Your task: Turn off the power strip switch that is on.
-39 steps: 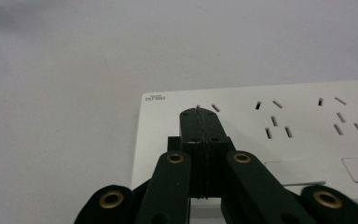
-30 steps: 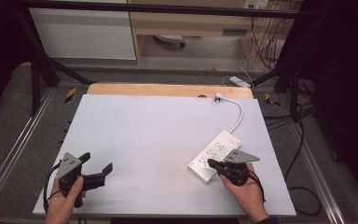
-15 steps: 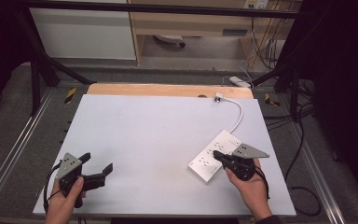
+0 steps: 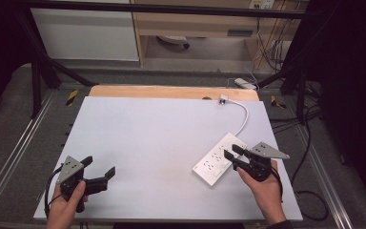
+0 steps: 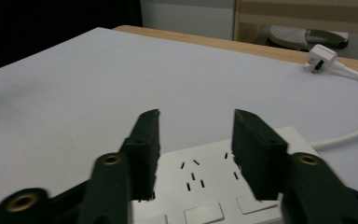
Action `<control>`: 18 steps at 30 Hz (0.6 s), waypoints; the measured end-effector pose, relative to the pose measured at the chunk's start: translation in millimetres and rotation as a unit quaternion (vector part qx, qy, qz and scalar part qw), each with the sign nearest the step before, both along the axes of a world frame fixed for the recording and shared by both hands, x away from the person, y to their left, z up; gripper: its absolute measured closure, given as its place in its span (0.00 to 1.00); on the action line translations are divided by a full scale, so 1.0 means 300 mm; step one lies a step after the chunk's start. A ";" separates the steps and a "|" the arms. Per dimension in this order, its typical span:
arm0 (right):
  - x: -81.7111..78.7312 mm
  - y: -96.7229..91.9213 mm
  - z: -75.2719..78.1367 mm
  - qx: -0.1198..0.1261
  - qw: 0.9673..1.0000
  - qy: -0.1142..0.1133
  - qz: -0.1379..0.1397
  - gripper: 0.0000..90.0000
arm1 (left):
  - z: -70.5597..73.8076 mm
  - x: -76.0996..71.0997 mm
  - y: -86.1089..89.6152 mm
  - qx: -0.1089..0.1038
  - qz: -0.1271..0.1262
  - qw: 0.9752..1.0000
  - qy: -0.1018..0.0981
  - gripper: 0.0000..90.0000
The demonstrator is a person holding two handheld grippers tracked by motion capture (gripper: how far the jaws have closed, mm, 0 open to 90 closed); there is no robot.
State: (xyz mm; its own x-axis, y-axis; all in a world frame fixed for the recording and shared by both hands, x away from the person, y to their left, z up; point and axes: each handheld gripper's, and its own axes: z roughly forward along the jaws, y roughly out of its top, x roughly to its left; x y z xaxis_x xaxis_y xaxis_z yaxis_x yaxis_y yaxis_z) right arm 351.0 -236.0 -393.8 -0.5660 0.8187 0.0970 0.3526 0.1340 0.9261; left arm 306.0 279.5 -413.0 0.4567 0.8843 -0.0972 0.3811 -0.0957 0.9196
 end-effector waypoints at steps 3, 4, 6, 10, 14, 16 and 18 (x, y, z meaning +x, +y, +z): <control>0.002 -0.006 0.011 0.007 1.000 0.002 -0.012 0.41 | 0.001 -0.001 0.000 -0.001 0.000 1.000 -0.002 0.05; 0.002 -0.007 0.014 0.008 1.000 -0.001 -0.017 0.36 | 0.001 -0.001 0.001 -0.001 0.000 1.000 -0.001 0.05; 0.000 -0.007 0.019 0.015 1.000 -0.002 -0.023 0.28 | 0.000 0.000 0.002 0.000 0.001 1.000 0.000 0.05; -0.007 0.005 0.033 0.018 0.999 -0.020 -0.036 0.13 | 0.000 -0.001 0.006 -0.005 0.005 1.000 0.001 0.05; -0.016 0.010 0.053 0.024 0.998 -0.028 -0.041 0.05 | 0.000 -0.002 0.005 -0.006 0.005 1.000 0.000 0.05; -0.023 0.010 0.062 0.027 0.998 -0.037 -0.042 0.03 | 0.000 -0.001 0.005 -0.004 0.005 1.000 0.000 0.05; -0.031 0.008 0.069 0.029 0.998 -0.052 -0.036 0.02 | 0.000 -0.001 0.006 -0.005 0.006 1.000 0.000 0.05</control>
State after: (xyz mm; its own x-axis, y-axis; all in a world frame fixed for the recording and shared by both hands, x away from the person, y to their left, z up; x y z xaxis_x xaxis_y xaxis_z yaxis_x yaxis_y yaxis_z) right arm 341.7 -233.5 -373.0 -0.5148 0.8527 0.0893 0.2611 0.0567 0.9637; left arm 305.6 281.2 -412.9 0.4467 0.8885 -0.1050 0.3815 -0.0830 0.9207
